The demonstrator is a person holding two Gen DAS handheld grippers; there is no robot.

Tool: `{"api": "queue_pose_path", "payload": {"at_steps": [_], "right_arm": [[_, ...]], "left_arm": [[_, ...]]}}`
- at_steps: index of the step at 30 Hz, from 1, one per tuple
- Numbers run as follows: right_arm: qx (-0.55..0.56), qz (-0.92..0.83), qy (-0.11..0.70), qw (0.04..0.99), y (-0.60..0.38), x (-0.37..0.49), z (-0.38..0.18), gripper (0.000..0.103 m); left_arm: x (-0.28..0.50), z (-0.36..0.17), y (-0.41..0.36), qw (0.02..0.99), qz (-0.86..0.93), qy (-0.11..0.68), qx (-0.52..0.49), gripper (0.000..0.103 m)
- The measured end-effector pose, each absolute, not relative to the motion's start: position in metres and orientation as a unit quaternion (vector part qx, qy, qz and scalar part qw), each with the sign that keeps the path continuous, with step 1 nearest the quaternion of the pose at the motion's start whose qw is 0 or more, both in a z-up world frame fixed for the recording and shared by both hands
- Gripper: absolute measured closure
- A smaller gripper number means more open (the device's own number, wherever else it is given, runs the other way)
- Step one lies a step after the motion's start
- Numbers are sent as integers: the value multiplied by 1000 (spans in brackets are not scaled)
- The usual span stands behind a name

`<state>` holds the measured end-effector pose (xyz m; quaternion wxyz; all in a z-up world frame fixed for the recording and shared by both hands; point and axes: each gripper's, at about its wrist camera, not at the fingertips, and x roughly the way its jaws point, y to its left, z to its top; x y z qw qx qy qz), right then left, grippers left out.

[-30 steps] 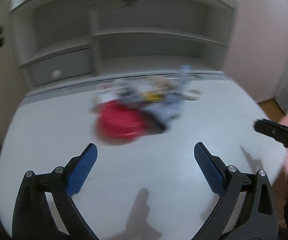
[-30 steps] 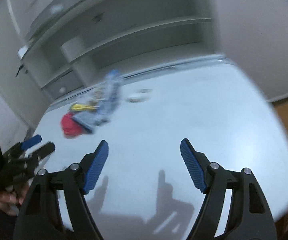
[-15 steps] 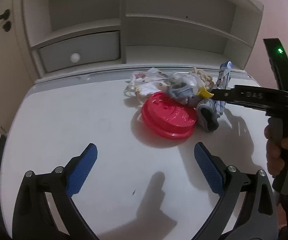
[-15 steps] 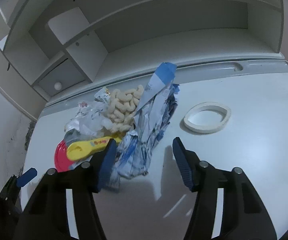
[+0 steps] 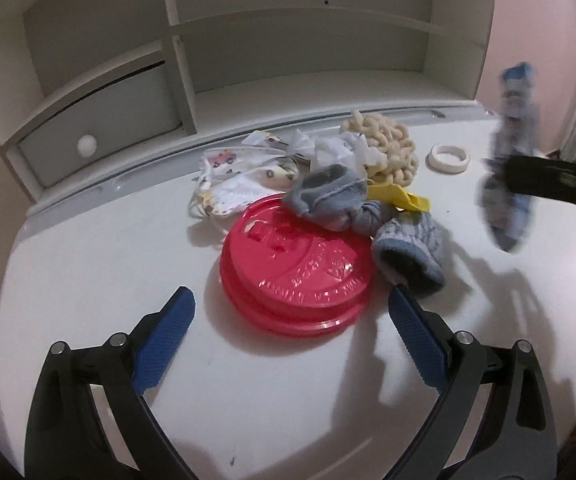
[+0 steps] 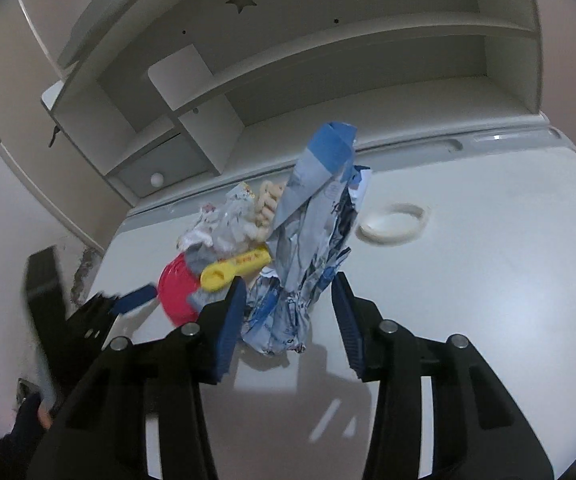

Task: Collect trash
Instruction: 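Grasp the stacked red cup lids with the left tool while the right tool grasps the blue-white wrapper, then carry the red lids and wrapper over the black bin and open both tools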

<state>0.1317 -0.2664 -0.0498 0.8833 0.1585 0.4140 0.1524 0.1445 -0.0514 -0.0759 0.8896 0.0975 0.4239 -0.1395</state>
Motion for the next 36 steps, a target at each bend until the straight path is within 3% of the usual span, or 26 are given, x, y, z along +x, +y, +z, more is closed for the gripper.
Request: {"api": "queue_pose_path", "payload": {"at_steps": [7, 9, 12, 23, 29, 36], "right_arm": [[161, 142, 416, 883, -289, 101, -52, 59], [161, 140, 416, 884, -295, 92, -52, 59], [160, 137, 415, 885, -301, 81, -52, 60], [158, 121, 404, 893, -318, 50, -48, 61], [165, 78, 387, 904, -358, 13, -39, 61], [181, -53, 366, 911, -456, -64, -40, 61]], "left_arm": [[160, -77, -52, 888, -141, 429, 85, 10], [159, -76, -50, 888, -146, 429, 82, 28], [152, -69, -39, 891, -134, 429, 67, 33], [81, -10, -8, 917, -105, 376, 78, 34], [66, 9, -58, 918, -150, 357, 88, 34], [32, 14, -200, 885, -304, 331, 122, 34]]}}
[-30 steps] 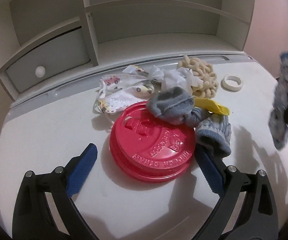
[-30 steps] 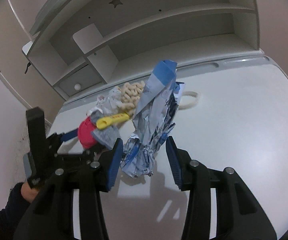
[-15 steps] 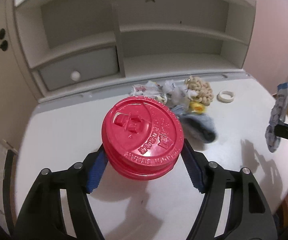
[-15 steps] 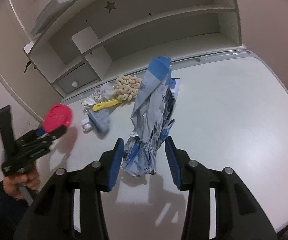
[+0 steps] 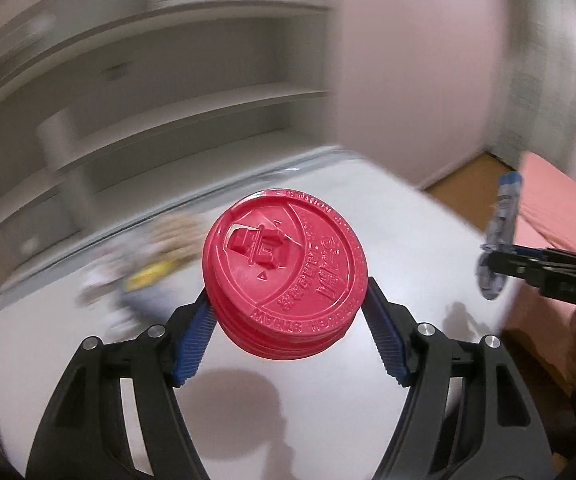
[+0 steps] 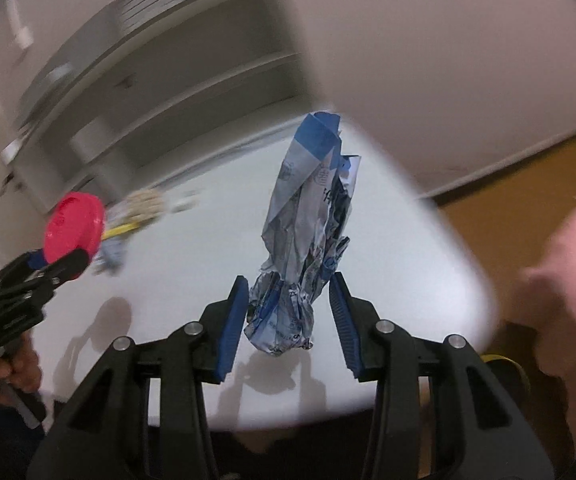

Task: Collect trash
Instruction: 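Carry the red lids and wrapper over the black bin and open both tools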

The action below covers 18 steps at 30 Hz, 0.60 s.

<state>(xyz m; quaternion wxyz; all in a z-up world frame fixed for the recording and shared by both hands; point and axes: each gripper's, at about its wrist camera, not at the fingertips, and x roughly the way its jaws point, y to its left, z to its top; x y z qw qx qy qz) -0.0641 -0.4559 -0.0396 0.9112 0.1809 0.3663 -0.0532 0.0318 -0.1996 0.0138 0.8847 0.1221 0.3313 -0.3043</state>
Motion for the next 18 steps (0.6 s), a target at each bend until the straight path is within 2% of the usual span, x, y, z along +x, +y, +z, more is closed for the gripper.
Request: {"api": "queue_pose_path", "payload": {"at_steps": [6, 11, 18], "right_arm": [[213, -203, 371, 881, -558, -151, -66, 61], [265, -285, 388, 835, -624, -209, -112, 61], [310, -330, 414, 790, -673, -252, -170, 61]], "left_arm": [[-17, -5, -329, 824, -440, 324, 152, 34], [-63, -28, -412, 769, -521, 323, 179, 34], [-108, -103, -508, 693, -582, 362, 224, 34]]}}
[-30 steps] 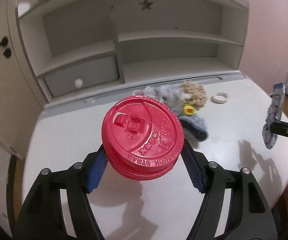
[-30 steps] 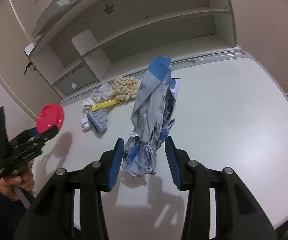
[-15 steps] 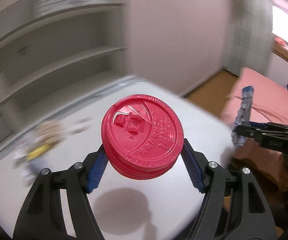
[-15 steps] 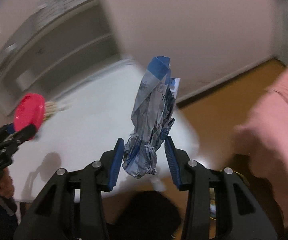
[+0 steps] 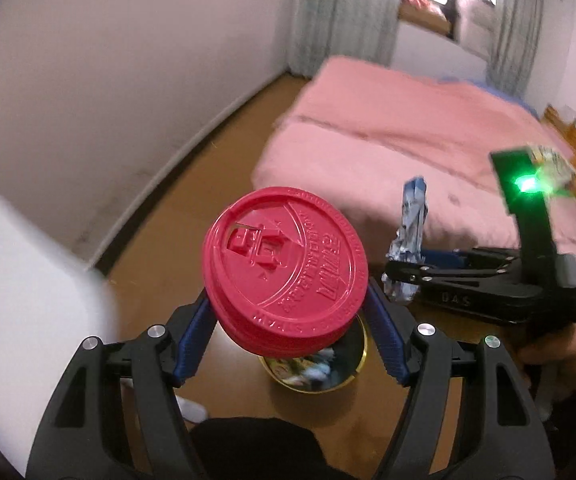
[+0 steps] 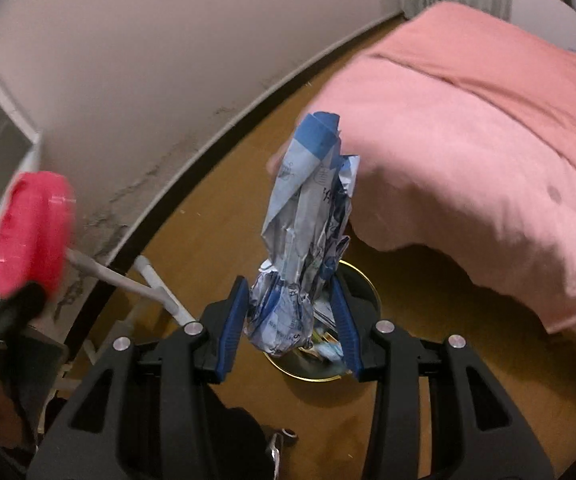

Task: Collect trash
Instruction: 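Carry the red lids and wrapper over the black bin and open both tools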

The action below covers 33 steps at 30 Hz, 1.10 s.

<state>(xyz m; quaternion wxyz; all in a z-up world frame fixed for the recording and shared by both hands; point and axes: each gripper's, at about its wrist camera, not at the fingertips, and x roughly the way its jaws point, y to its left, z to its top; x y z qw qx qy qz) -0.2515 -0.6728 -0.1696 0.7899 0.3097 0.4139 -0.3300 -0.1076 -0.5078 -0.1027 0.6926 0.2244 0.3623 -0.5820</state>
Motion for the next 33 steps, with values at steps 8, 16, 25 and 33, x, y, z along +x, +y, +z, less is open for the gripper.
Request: {"api": "queue_pose_path", "payload": {"at_steps": [8, 16, 25, 33], "right_arm": [[318, -345, 451, 759, -692, -272, -217, 61], [342, -342, 467, 740, -699, -289, -246, 61], [353, -345, 464, 735, -700, -296, -250, 61], [358, -342, 470, 730, -699, -295, -253, 61]], "left_arm": [[-130, -208, -585, 638, -578, 421, 285, 34], [-138, -279, -623, 606, -559, 468, 318, 34], [-146, -293, -631, 599, -560, 472, 323, 29], [-143, -285, -626, 607, -558, 469, 316, 20]]}}
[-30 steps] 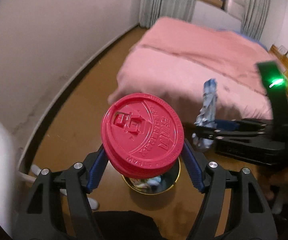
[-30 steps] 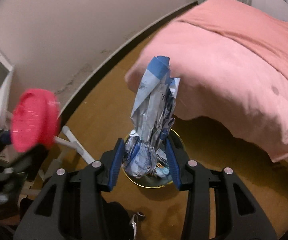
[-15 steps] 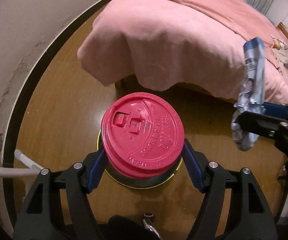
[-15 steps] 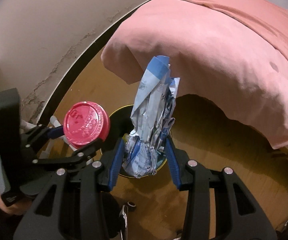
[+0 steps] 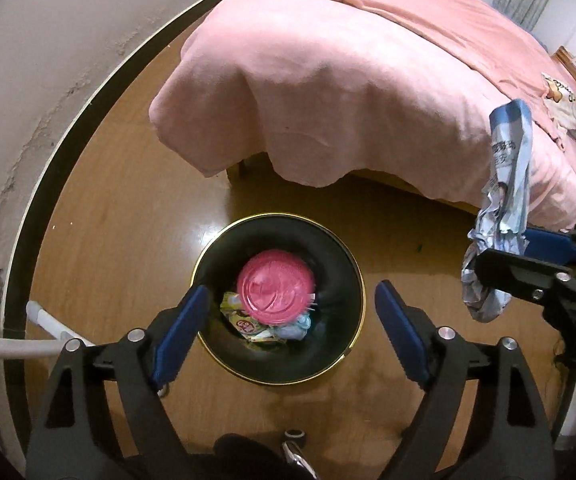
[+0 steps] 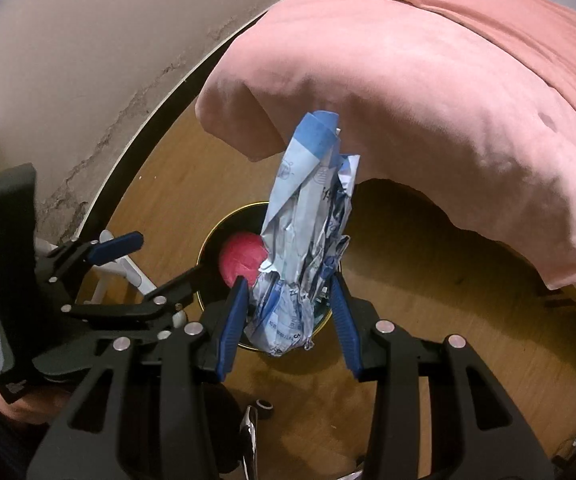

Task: Collect trash
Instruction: 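Carry the red lids and wrapper over the black bin and open both tools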

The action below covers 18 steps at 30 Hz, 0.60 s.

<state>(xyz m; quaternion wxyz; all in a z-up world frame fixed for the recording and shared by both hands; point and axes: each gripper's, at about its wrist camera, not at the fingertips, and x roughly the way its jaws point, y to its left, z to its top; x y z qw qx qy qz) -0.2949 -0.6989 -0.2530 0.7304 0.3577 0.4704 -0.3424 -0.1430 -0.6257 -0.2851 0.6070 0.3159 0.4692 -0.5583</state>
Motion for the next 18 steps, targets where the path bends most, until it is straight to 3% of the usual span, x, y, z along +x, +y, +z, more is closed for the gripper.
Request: {"api": "queue_pose_path", "payload": {"at_steps": [13, 15, 16, 18], "right_arm": [[366, -325, 476, 731, -697, -279, -260, 60], [371, -319, 469, 735, -697, -277, -258, 49], [372, -319, 466, 737, -696, -276, -257, 35], [366, -320, 461, 742, -694, -275, -253, 32]], "left_arm": [[-137, -221, -577, 627, -579, 432, 291, 20], [-136, -209, -565, 629, -585, 427, 283, 20], [-136, -205, -561, 629, -588, 424, 281, 20], [-137, -193, -552, 632, -591, 416, 279, 19]]}}
